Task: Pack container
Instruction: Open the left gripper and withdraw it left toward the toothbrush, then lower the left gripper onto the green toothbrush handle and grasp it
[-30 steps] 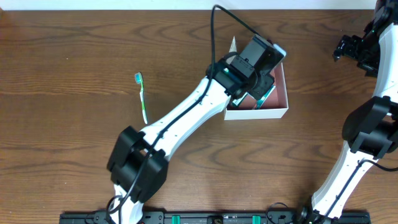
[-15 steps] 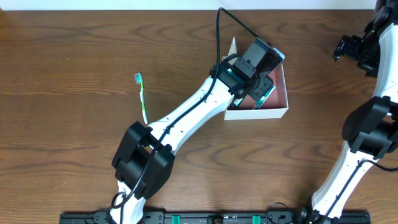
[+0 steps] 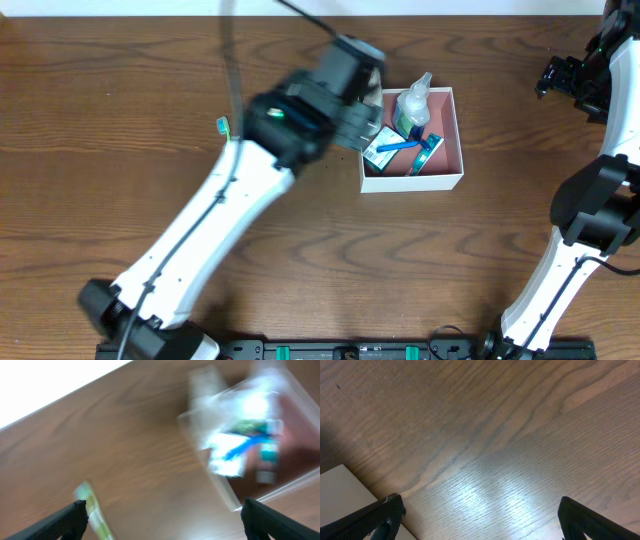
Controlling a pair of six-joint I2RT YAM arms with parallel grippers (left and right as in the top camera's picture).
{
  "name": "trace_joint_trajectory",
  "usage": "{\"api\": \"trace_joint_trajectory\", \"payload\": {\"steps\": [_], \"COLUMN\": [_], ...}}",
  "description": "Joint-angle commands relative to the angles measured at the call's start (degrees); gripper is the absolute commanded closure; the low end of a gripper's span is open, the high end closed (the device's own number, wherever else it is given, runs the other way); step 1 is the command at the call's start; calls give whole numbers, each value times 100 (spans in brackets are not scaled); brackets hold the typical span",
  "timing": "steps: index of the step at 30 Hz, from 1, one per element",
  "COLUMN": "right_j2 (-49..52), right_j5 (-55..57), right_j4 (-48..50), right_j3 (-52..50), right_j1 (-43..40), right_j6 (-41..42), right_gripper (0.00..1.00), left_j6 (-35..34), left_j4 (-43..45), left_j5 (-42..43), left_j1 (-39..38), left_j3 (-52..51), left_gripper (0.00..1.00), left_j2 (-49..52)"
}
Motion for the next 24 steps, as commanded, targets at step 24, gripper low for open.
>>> {"api": "trace_joint_trajectory", "payload": {"steps": [24], "right_j2": [0], "right_j5": [57], "right_j4": [2], "right_j3": [-13], "right_j1": [13], "right_j6": [74], "right_gripper": [1], "left_j6": [-1552], "left_j4": [-149], "left_j5": [1320], "left_j1": [3073], "left_j3": [-1296], "left_gripper": [2], "left_j2": [2096]}}
